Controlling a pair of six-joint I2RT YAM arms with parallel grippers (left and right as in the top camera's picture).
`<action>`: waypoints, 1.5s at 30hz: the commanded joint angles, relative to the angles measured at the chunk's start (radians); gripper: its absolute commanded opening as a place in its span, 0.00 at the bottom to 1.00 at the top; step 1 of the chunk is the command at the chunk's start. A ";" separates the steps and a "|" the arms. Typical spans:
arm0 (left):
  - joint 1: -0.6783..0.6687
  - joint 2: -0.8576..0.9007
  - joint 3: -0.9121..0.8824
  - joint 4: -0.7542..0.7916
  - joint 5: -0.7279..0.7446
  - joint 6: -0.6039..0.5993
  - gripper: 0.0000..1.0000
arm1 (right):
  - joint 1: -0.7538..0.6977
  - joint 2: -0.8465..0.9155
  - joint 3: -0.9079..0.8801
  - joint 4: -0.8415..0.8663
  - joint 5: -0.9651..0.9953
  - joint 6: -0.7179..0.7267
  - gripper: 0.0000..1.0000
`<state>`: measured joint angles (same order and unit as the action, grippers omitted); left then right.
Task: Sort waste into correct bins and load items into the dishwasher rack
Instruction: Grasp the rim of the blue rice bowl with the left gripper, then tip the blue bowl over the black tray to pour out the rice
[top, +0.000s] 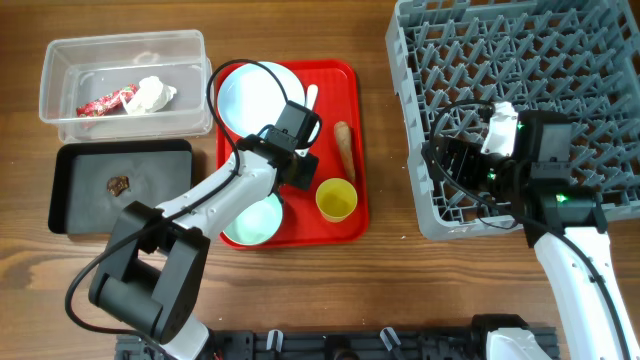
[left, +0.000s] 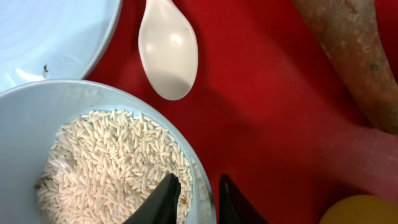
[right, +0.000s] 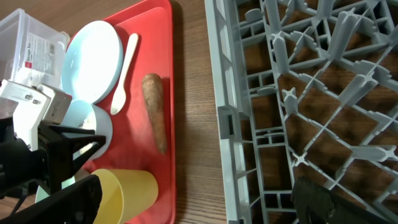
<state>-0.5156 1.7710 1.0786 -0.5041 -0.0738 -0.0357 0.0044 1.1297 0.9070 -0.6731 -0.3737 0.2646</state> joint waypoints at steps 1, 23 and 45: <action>-0.004 0.012 0.011 0.004 0.002 -0.032 0.19 | 0.005 0.008 0.018 0.002 -0.008 -0.002 1.00; -0.004 0.044 0.001 0.047 0.001 -0.032 0.13 | 0.005 0.008 0.018 0.007 -0.001 -0.003 1.00; 0.001 -0.167 0.100 -0.051 0.006 -0.115 0.04 | 0.005 0.008 0.018 0.007 -0.001 -0.002 1.00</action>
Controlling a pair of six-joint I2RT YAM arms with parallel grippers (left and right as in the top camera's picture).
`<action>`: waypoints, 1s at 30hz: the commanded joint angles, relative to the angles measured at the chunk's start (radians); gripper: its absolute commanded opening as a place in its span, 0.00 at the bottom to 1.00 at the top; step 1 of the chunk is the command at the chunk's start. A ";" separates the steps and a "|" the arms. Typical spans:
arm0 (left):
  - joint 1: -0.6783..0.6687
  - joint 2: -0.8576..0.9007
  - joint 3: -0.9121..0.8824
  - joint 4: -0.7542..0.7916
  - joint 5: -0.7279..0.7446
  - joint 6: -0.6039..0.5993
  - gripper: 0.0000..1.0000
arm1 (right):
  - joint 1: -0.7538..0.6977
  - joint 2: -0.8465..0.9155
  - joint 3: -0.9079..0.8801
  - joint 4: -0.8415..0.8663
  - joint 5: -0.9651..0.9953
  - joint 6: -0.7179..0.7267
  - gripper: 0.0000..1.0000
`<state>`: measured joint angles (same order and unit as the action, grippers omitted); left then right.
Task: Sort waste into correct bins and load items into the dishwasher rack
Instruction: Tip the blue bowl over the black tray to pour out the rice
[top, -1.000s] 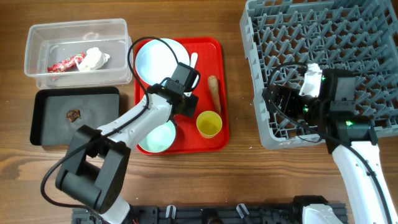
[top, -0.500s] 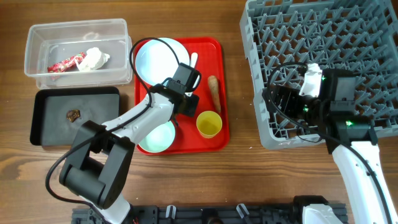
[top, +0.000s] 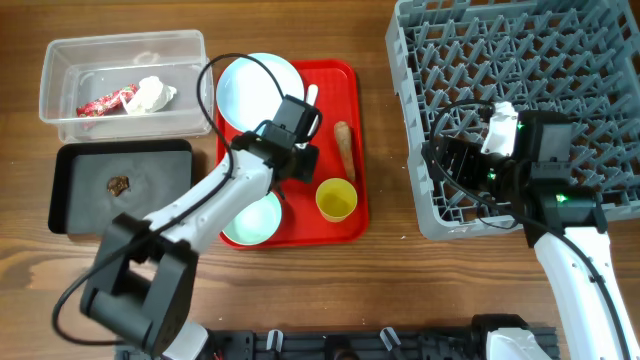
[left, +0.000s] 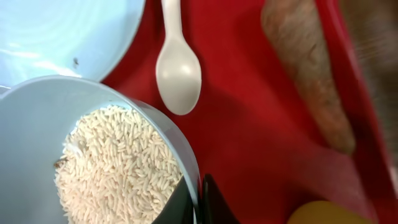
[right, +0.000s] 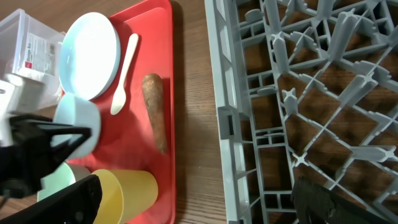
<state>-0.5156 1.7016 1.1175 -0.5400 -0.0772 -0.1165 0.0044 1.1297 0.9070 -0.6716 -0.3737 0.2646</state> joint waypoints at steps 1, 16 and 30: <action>0.006 -0.125 0.072 -0.027 0.010 -0.055 0.04 | 0.005 0.008 0.018 0.006 -0.001 -0.002 1.00; 0.576 -0.380 0.079 -0.341 0.420 -0.100 0.04 | 0.005 0.008 0.018 0.005 -0.001 -0.002 1.00; 1.021 -0.080 0.077 -0.407 1.033 0.236 0.04 | 0.005 0.008 0.018 0.005 -0.001 0.000 1.00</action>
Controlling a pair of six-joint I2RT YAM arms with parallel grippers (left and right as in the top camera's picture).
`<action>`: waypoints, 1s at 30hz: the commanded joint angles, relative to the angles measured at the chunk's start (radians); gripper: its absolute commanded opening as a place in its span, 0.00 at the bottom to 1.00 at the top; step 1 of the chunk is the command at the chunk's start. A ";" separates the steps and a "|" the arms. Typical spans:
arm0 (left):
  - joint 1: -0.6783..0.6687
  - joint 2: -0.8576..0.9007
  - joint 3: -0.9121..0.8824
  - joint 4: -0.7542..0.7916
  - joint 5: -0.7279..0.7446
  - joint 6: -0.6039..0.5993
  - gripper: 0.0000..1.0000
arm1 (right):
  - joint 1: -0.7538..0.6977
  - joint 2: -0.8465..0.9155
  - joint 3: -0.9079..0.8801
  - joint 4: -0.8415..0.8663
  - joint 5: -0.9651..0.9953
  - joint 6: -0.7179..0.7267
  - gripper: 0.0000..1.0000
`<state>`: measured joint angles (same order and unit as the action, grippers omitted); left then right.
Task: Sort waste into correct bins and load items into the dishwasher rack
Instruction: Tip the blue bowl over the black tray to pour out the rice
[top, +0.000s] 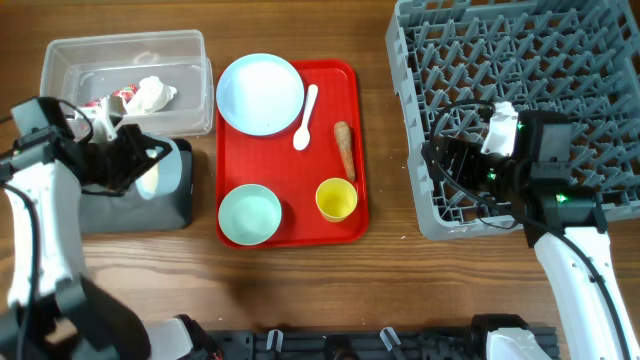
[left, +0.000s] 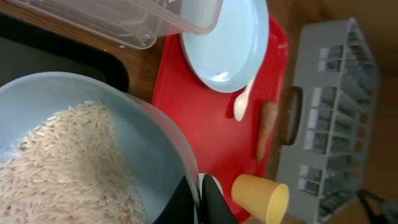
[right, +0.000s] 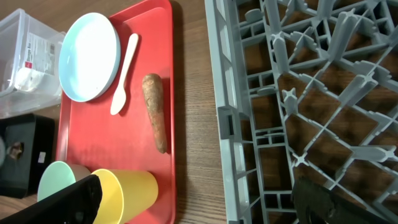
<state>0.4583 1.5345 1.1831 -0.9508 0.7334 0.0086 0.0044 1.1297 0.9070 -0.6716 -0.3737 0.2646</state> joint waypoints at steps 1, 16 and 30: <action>0.055 0.108 0.012 0.004 0.245 0.120 0.04 | 0.005 0.008 0.018 0.004 -0.001 0.000 1.00; 0.216 0.263 0.012 0.052 0.565 0.171 0.04 | 0.005 0.008 0.018 0.001 -0.002 0.000 1.00; 0.262 0.263 0.012 0.052 0.669 0.069 0.04 | 0.005 0.008 0.018 -0.001 -0.002 0.001 1.00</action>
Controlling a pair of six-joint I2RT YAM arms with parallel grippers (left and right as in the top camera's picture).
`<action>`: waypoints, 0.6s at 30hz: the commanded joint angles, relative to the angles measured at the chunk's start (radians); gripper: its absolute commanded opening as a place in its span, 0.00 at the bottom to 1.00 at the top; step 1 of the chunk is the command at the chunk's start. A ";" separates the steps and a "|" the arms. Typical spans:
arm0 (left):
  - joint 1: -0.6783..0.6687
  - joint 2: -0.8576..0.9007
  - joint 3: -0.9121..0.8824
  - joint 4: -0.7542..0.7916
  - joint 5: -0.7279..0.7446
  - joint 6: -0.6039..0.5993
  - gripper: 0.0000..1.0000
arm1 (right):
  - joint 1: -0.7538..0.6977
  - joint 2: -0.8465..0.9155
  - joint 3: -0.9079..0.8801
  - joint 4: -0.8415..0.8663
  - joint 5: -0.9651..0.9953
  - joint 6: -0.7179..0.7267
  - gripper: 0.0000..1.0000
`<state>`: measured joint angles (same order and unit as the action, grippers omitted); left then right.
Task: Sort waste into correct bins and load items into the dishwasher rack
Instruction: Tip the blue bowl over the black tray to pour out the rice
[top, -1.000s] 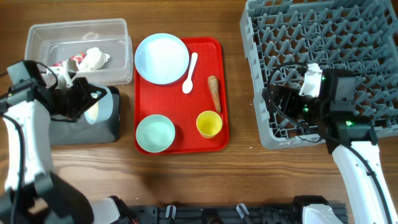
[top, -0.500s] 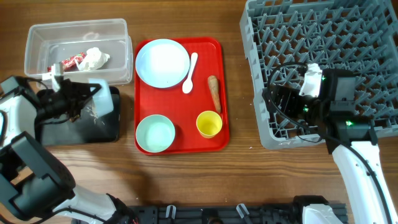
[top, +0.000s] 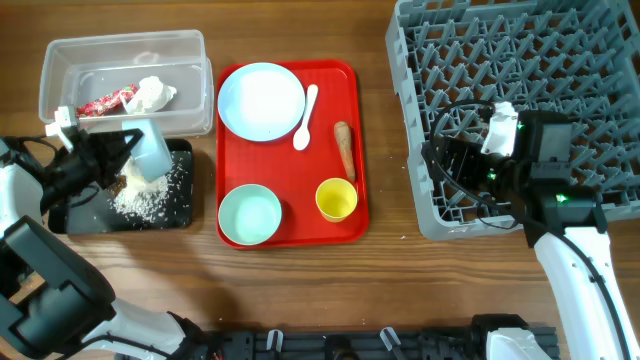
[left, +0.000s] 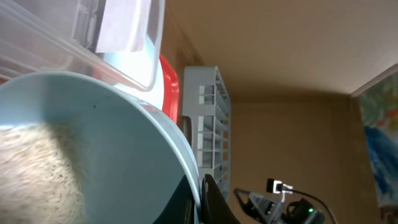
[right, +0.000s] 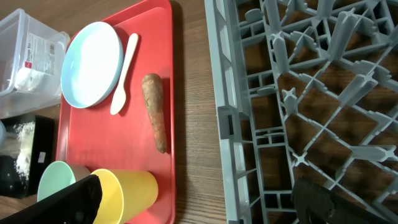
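My left gripper (left: 200, 205) is shut on the rim of a light-blue bowl (left: 106, 149) and holds it tipped on its side over the black tray (top: 70, 160). White rice (top: 140, 195) lies heaped on that tray, and some rice (left: 31, 177) still clings inside the bowl (top: 151, 150). My right gripper (right: 193, 205) is open and empty over the front left corner of the grey dishwasher rack (top: 520, 90). On the red tray (top: 355, 130) are a blue plate (top: 261, 100), white spoon (top: 304, 103), carrot (top: 344, 146), yellow cup (top: 336, 199) and green bowl (top: 250, 214).
A clear plastic bin (top: 120, 60) behind the black tray holds a red wrapper (top: 105, 101) and a crumpled tissue (top: 152, 94). A dark scrap of food lies on the black tray, mostly hidden by my left arm. Bare wood separates red tray and rack.
The bowl, held over the black tray with its rice inside, is now tipped over. Most of the rice lies on the tray. The right arm has not moved.
My left gripper stood open astride the rim of the rice bowl on the red tray. Then it was shut on the rim. Then the bowl was over the black tray, and now it is tipped with rice heaped on the tray. The right gripper stayed open at the rack.
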<state>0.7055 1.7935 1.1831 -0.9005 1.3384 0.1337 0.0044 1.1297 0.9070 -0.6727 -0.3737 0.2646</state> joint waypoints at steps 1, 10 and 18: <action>0.018 0.004 0.012 0.002 0.068 -0.071 0.04 | 0.005 0.008 0.018 0.000 -0.002 0.001 1.00; 0.085 0.004 0.012 -0.022 0.169 -0.150 0.04 | 0.005 0.008 0.018 -0.002 -0.002 0.002 1.00; 0.115 0.004 0.012 -0.056 0.172 -0.150 0.04 | 0.005 0.008 0.018 -0.002 -0.002 0.002 1.00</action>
<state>0.8124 1.7935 1.1831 -0.9482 1.4681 -0.0071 0.0044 1.1297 0.9070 -0.6731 -0.3737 0.2646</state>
